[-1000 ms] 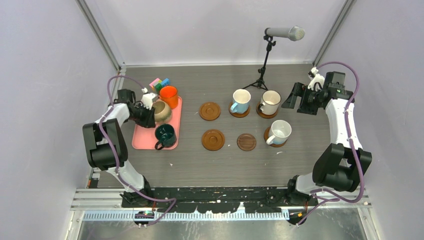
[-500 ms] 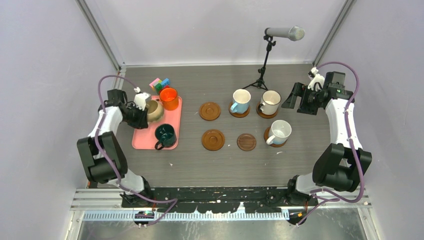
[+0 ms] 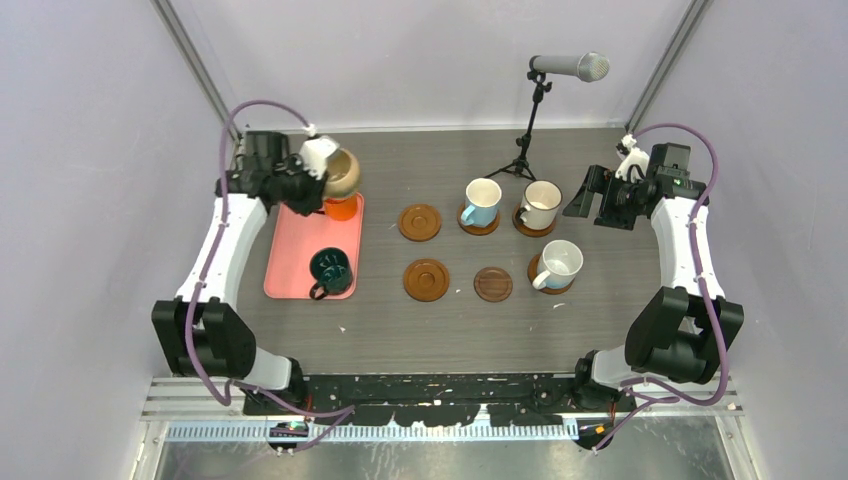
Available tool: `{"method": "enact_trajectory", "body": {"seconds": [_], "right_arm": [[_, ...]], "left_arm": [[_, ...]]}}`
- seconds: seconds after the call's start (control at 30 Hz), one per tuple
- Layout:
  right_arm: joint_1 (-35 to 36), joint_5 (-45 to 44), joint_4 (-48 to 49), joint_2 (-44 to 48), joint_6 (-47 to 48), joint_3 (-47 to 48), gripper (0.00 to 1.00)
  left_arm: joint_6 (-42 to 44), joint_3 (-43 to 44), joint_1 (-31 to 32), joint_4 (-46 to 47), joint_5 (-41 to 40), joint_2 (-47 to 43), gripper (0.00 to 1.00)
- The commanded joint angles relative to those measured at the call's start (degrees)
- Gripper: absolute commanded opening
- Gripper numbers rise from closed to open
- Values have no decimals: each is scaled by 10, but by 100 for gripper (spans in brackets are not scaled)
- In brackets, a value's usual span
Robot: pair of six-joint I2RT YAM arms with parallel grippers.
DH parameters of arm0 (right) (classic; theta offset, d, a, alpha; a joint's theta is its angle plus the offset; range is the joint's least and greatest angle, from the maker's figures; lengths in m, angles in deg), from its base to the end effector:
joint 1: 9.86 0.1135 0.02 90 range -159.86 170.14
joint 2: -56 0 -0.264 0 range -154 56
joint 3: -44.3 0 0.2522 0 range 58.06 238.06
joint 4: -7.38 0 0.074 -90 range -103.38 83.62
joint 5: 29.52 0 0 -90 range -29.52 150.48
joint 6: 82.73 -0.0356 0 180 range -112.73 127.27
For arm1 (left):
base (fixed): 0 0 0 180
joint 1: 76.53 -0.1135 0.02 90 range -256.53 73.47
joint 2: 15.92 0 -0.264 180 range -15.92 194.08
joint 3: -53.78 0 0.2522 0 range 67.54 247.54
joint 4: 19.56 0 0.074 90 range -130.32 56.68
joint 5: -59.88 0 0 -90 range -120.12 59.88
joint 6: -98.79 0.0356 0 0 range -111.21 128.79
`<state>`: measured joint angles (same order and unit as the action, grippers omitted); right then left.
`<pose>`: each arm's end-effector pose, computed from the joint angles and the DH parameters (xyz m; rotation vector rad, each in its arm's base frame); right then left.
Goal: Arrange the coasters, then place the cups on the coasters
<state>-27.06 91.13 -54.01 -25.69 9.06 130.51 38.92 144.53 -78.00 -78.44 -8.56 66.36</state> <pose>0.2828 -0.0685 0.3070 0.1299 2.4427 0.5393 0.3025 -0.0053 0.3297 0.7451 2.2596 -0.2022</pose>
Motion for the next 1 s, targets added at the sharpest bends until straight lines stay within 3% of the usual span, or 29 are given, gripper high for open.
{"method": "enact_trajectory", "body": {"seconds": [0.0, 0.17, 0.43, 0.63, 0.77, 0.97], "right_arm": [[2, -8, 5, 19, 15, 13, 89], [0, -17, 4, 21, 17, 14, 90], [-10, -10, 4, 21, 13, 11, 90], [-10, -7, 10, 23, 6, 4, 90], [-10, -9, 10, 24, 8, 2, 90], [-11, -4, 11, 23, 5, 5, 90]], "left_arm": [[-55, 65, 104, 18, -45, 11, 0], [-97, 72, 196, 51, -92, 60, 0], [-150, 33, 283, 146, -122, 125, 0], [-181, 16, 294, 205, -132, 163, 0], [-194, -29, 294, 281, -125, 132, 0], [-212, -19, 294, 295, -133, 110, 0]]}}
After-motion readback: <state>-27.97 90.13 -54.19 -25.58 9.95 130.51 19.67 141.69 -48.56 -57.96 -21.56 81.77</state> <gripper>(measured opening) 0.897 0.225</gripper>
